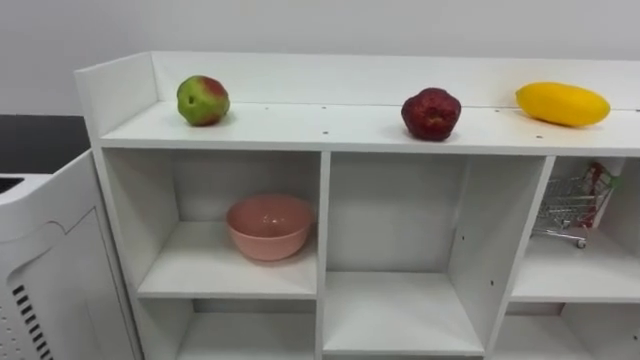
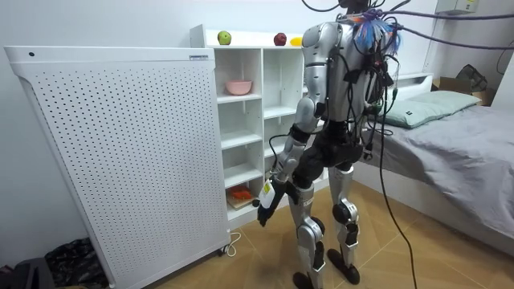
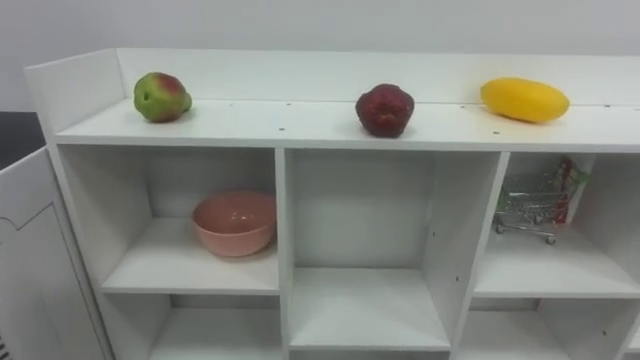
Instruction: Arrange fruit in the closet
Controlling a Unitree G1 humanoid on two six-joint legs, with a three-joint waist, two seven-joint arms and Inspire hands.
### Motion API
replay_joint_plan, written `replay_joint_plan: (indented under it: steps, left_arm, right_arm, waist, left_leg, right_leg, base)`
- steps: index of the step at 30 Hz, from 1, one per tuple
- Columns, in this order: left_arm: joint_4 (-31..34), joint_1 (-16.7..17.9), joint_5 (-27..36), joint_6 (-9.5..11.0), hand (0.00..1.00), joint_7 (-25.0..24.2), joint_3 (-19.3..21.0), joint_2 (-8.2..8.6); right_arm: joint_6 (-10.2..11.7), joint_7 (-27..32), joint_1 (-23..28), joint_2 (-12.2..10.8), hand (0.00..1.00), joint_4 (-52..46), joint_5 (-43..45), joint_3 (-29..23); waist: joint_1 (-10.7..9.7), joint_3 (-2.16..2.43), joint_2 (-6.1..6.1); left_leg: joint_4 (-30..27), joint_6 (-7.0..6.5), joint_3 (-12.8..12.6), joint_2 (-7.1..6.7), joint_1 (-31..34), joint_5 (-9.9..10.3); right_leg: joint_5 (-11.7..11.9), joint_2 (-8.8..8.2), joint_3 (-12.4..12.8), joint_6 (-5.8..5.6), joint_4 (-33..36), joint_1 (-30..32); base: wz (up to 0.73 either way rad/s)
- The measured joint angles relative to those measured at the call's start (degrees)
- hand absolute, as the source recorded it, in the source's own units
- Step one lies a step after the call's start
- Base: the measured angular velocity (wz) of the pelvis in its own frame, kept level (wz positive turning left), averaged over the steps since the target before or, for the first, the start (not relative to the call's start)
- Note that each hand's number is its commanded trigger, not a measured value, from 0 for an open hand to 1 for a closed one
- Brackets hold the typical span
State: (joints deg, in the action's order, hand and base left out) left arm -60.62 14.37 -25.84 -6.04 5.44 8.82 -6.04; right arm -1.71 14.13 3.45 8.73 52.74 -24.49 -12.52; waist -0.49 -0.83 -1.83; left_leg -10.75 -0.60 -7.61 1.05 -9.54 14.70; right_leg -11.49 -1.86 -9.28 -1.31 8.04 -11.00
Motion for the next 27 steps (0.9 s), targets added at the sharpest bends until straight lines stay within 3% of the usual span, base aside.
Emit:
replay_joint_plan:
  steps: [4,6,10,14,18,27]
  left_arm:
    - [0.46,0.39,0.43,1.08,0.00,2.98,-0.01,-0.25]
    - [1.11,0.61,0.38,1.44,0.00,3.63,-0.08,-0.27]
    - [1.45,1.96,0.28,1.52,0.00,5.25,-0.78,-0.22]
    - [1.52,2.72,0.34,1.90,0.00,5.21,-1.88,-0.31]
    - [1.54,2.22,0.65,2.77,0.00,5.22,-3.07,-0.46]
    - [2.47,0.43,0.24,4.03,0.00,4.32,-4.70,-0.46]
  right_arm:
    - [2.33,6.64,0.13,0.00,0.00,-20.21,2.25,0.07]
    - [3.30,8.87,0.12,-0.01,0.00,-26.88,5.16,0.16]
    - [4.69,12.92,0.46,-0.19,0.00,-35.86,10.22,0.17]
    - [6.20,16.00,0.49,0.03,0.00,-44.26,16.11,1.19]
    - [7.90,17.72,0.02,0.05,0.00,-50.61,22.86,3.63]
    - [9.50,18.19,-4.87,0.46,0.00,-56.94,23.65,5.72]
  waist:
    - [-0.57,0.11,-0.19]
    - [-0.50,0.46,-0.01]
    - [-0.49,0.88,-0.62]
    - [0.33,1.36,0.00]
    - [0.97,1.31,0.09]
    - [2.15,0.88,0.03]
  left_leg:
    - [0.18,0.00,-0.81,0.02,-0.01,0.00]
    - [0.26,0.00,-1.03,0.05,0.31,0.00]
    - [0.29,0.01,-1.48,0.14,0.02,0.00]
    - [0.30,0.01,-1.42,0.13,-0.09,-0.02]
    - [0.31,0.02,-1.48,0.24,0.06,-0.02]
    - [-0.44,0.00,-0.76,0.33,1.08,-0.03]
  right_leg:
    - [0.00,0.09,1.32,0.00,-0.02,0.50]
    - [0.01,0.11,1.31,0.00,0.05,1.03]
    - [0.03,0.23,1.81,0.02,0.17,1.14]
    - [0.04,0.25,2.18,0.01,0.48,1.76]
    - [0.04,0.31,1.84,0.02,0.65,2.00]
    - [0.18,0.18,0.99,0.20,1.72,2.49]
  base:
    - [-0.12]
    - [-0.07]
    - [-0.01]
    - [-0.19]
    - [-0.01]
    - [0.01]
